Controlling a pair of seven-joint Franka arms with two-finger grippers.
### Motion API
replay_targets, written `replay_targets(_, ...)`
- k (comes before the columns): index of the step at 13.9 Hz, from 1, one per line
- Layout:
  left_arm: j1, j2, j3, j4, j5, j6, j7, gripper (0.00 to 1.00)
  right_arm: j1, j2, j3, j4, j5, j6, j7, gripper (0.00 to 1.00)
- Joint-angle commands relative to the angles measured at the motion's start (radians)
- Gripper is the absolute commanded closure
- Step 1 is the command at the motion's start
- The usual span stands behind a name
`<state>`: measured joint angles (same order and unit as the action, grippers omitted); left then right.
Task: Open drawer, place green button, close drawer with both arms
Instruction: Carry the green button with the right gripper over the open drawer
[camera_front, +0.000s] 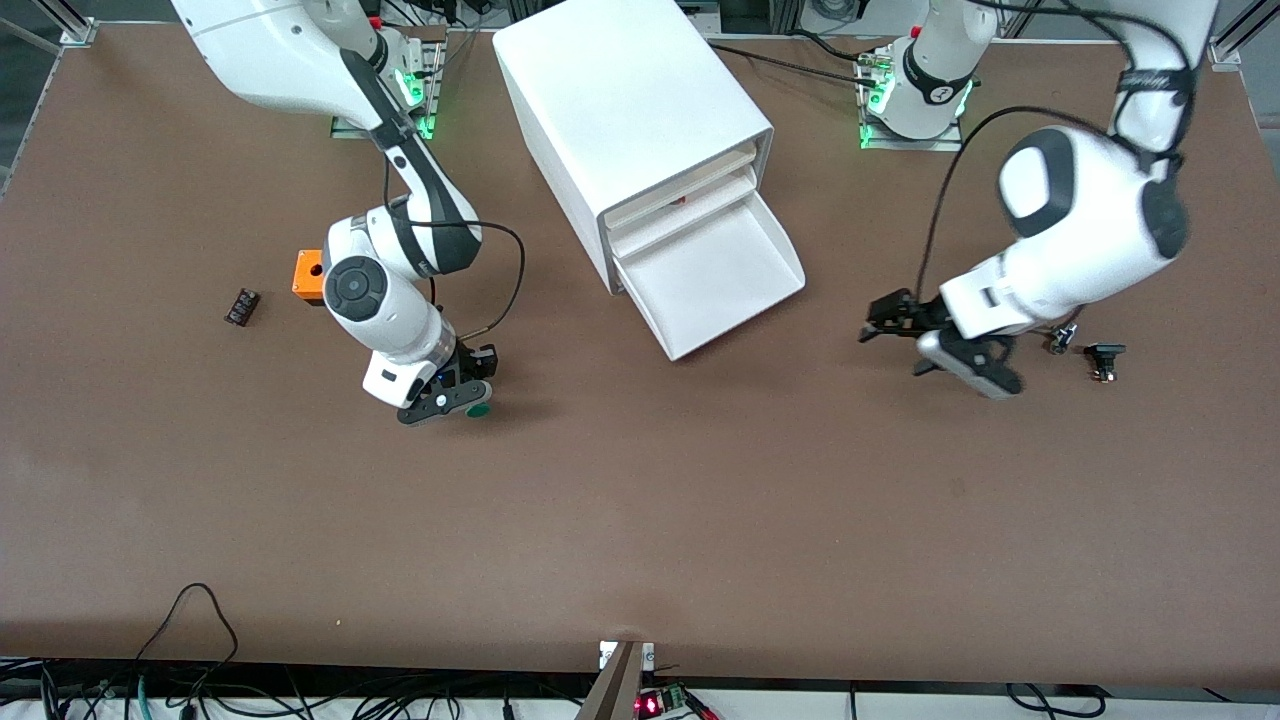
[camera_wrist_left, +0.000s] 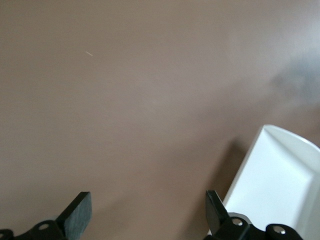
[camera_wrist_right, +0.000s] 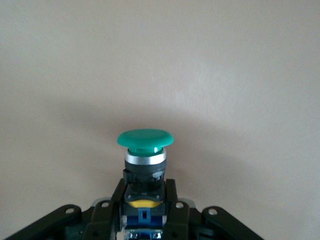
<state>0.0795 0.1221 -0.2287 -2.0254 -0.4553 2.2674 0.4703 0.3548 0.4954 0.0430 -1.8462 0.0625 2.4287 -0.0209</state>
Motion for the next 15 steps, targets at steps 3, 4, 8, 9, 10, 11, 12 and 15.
replay_targets(3, 0.051, -0.192, 0.058, 0.035, 0.123, -0.239, -0.01, 0.0, -0.002, -0.024, 0.046, 0.198, -0.006, -0.189, -0.076, 0.87)
replay_targets(4, 0.051, -0.205, 0.074, 0.087, 0.195, -0.324, -0.021, 0.0, -0.002, -0.023, 0.063, 0.222, -0.026, -0.194, -0.132, 0.87)
replay_targets(8, 0.036, -0.206, 0.085, 0.22, 0.424, -0.497, -0.286, 0.0, 0.0, -0.014, 0.161, 0.289, -0.032, -0.195, -0.411, 0.87)
replay_targets(9, 0.034, -0.206, 0.084, 0.238, 0.444, -0.534, -0.321, 0.0, 0.0, -0.009, 0.194, 0.3, -0.035, -0.194, -0.48, 0.87)
replay_targets(10, 0.04, -0.202, 0.086, 0.26, 0.448, -0.561, -0.332, 0.0, 0.001, 0.02, 0.227, 0.318, -0.033, -0.188, -0.579, 0.87)
replay_targets(11, 0.049, -0.202, 0.092, 0.27, 0.448, -0.565, -0.332, 0.0, 0.006, 0.047, 0.26, 0.356, -0.03, -0.192, -0.65, 0.87)
replay_targets(12, 0.055, -0.203, 0.092, 0.272, 0.448, -0.565, -0.334, 0.0, 0.012, 0.072, 0.29, 0.393, -0.033, -0.198, -0.675, 0.87)
replay_targets(15, 0.071, -0.203, 0.092, 0.272, 0.448, -0.569, -0.385, 0.0, 0.077, 0.077, 0.307, 0.409, -0.056, -0.198, -0.689, 0.87)
